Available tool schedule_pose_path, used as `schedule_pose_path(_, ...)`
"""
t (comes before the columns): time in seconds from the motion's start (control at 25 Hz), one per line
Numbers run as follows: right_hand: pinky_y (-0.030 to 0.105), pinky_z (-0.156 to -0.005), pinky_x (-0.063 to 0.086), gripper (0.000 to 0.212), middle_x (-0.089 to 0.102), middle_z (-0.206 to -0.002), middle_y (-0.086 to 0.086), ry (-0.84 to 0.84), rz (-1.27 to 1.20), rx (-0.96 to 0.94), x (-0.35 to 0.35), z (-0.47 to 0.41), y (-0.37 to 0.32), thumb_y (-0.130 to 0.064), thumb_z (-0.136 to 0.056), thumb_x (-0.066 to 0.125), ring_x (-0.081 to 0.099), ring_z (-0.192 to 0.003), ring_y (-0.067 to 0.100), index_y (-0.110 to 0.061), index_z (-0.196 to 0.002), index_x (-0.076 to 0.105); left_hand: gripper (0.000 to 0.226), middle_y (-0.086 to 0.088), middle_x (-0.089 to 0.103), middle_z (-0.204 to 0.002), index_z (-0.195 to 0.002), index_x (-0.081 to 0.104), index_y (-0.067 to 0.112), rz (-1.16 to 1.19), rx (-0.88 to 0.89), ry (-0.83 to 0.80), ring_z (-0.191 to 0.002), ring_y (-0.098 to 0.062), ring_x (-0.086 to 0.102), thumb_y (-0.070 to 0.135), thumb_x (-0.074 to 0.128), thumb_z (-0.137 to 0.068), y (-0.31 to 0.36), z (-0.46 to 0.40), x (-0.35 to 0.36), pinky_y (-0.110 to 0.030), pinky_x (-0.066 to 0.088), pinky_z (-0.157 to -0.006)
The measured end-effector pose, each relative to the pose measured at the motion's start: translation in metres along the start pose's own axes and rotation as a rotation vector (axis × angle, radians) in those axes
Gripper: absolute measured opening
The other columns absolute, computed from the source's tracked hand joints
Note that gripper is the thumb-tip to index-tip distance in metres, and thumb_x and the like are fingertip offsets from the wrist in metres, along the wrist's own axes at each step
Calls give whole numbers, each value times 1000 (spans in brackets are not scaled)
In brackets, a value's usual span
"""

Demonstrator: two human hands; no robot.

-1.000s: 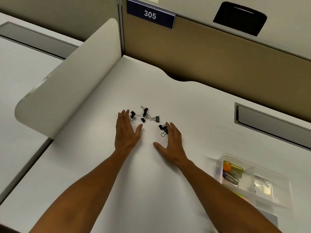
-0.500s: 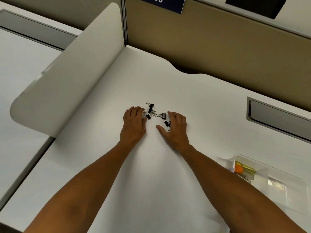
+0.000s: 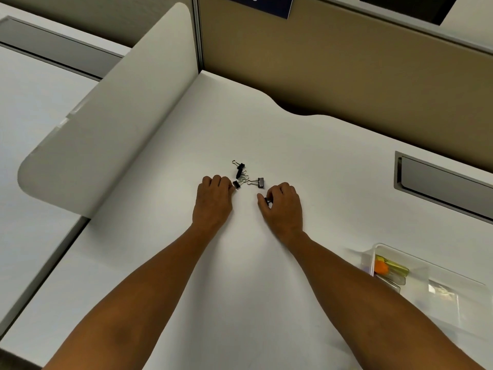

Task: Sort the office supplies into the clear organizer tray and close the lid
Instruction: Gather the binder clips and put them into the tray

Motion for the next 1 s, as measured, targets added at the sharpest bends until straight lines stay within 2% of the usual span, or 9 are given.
schedule_pose_path(0.12, 35, -61, 44, 25, 53, -75, -2, 4, 36, -1, -3, 4, 0, -37, -86, 60, 49, -71, 19, -17, -73, 54, 20, -4, 53, -70, -77, 52, 13, 26, 19, 5, -69, -26, 45, 24, 54, -94, 2, 0, -5, -37, 38, -61)
schedule_pose_path(0.24, 34, -61, 46, 20, 57, -78, -3, 8, 30, -13, -5, 11, 4, -35, -89, 58, 52, -74, 19, -18, -80, 59, 26, -3, 51, -59, -74, 50, 13, 43, -50, -6, -56, -24, 47, 30, 54, -94, 3, 4, -9, -33, 36, -53)
schedule_pose_path(0.44, 35, -53, 41, 27, 51, -76, 2, 4, 109, -53, -11, 24, 4, -32, -90, 58, 47, -68, 21, -14, -70, 54, 27, 3, 49, -46, -78, 50, 16, 29, -49, -17, -39, -18, 39, 37, 48, -95, 8, 13, -16, -23, 25, -42)
schedule_pose_path(0.56, 32, -48, 36, 27, 51, -68, 1, -7, 177, -100, -18, 32, 3, -27, -90, 59, 47, -63, 21, -16, -67, 50, 27, 2, 49, -51, -75, 49, 16, 105, -28, 34, -45, -19, 43, 35, 48, -95, 9, 14, -21, -27, 33, -43)
schedule_pose_path(0.68, 28, -41, 31, 30, 47, -57, -3, -66, 242, -122, -22, 38, 4, -30, -90, 58, 47, -55, 20, -20, -66, 44, 25, 1, 52, -68, -74, 49, 16, 98, 84, 22, -66, -23, 47, 32, 50, -92, 9, 22, -22, -37, 38, -61)
schedule_pose_path(0.76, 27, -42, 31, 31, 49, -57, -4, -128, 260, -148, -25, 39, 4, -37, -93, 52, 46, -55, 20, -22, -68, 43, 22, 0, 54, -83, -78, 52, 16, 30, 68, -6, -78, -24, 48, 32, 55, -91, 6, 32, -20, -38, 39, -66)
schedule_pose_path(0.84, 28, -44, 31, 32, 50, -57, -3, -182, 279, -203, -29, 39, 4, -39, -95, 46, 45, -53, 22, -22, -69, 39, 22, -3, 53, -83, -78, 54, 14, 41, 32, -35, -75, -25, 47, 31, 59, -91, 1, 38, -20, -39, 42, -65)
schedule_pose_path(0.92, 30, -47, 33, 33, 51, -57, -1, -233, 295, -245, -32, 39, 2, -39, -97, 41, 45, -51, 25, -22, -70, 36, 27, -3, 51, -71, -73, 51, 12, 47, 64, -63, -65, -24, 46, 30, 56, -93, -3, 42, -21, -36, 41, -57)
schedule_pose_path(1.0, 32, -51, 37, 33, 54, -57, 0, -260, 232, -161, -35, 37, 2, -40, -96, 41, 48, -52, 28, -20, -71, 39, 34, -1, 48, -59, -66, 47, 15, 0, 92, -73, -54, -22, 44, 33, 48, -95, -2, 45, -27, -31, 34, -47)
Point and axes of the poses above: each hand's wrist, its own z-axis away from the middle knuckle, its own x-axis out of the palm, y = z × x, the point moved 3 cm from there along -z, towards the middle knuckle
